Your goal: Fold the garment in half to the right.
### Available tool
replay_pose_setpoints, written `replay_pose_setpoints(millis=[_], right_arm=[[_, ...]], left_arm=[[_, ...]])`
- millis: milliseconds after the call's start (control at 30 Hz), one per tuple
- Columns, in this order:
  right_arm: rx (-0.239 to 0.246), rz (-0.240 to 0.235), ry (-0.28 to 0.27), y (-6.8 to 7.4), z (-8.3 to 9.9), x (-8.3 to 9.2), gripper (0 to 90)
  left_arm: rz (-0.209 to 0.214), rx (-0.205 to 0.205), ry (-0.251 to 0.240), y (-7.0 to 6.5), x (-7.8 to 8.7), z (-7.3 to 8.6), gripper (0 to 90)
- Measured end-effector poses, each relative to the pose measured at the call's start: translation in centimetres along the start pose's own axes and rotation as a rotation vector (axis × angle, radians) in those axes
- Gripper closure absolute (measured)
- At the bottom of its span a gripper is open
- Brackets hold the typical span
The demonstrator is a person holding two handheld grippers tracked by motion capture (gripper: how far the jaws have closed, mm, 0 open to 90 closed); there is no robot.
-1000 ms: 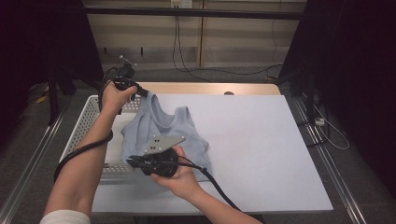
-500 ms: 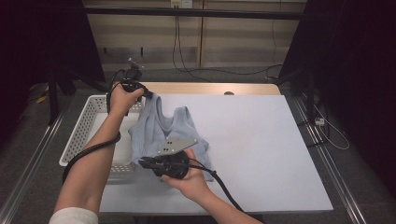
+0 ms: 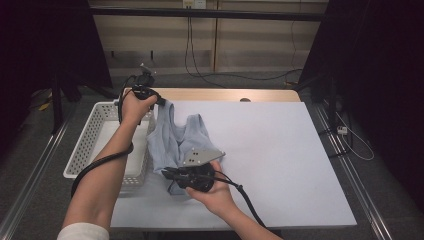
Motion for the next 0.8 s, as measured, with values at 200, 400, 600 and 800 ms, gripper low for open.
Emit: replay_pose_setpoints(millis=[200,400,600,800], right_arm=[[-0.003,0.015,-0.007,-0.4,0.2,0.7,86.4],[-0.013,0.032,-0.003,-0.9,0.8,1.3,86.4],[-0.015,0.041,-0.003,-1.1,1.1,1.7,86.4],[-0.017,0.048,-0.003,-1.2,1.4,1.9,86.4]], left_arm=[[0.004,-0.012,-0.002,-0.6,-0.3,-0.2,86.8],[0.003,-0.015,-0.002,-1.0,-0.7,-0.3,86.3],[0.006,-0.021,-0.002,-1.6,-1.2,-0.4,86.1],[0.008,-0.03,-0.001,-2.1,-1.4,-0.6,85.6]])
Point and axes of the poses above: each handheld gripper's, and its own axes: x roughly backward along the jaws, z roughly out of its underside, y roughly to its left, the point moved 5 cm from there along -x, roughly forward along the jaws, and after that the axes turned 4 degrees about -x, right-handed, at the moved point
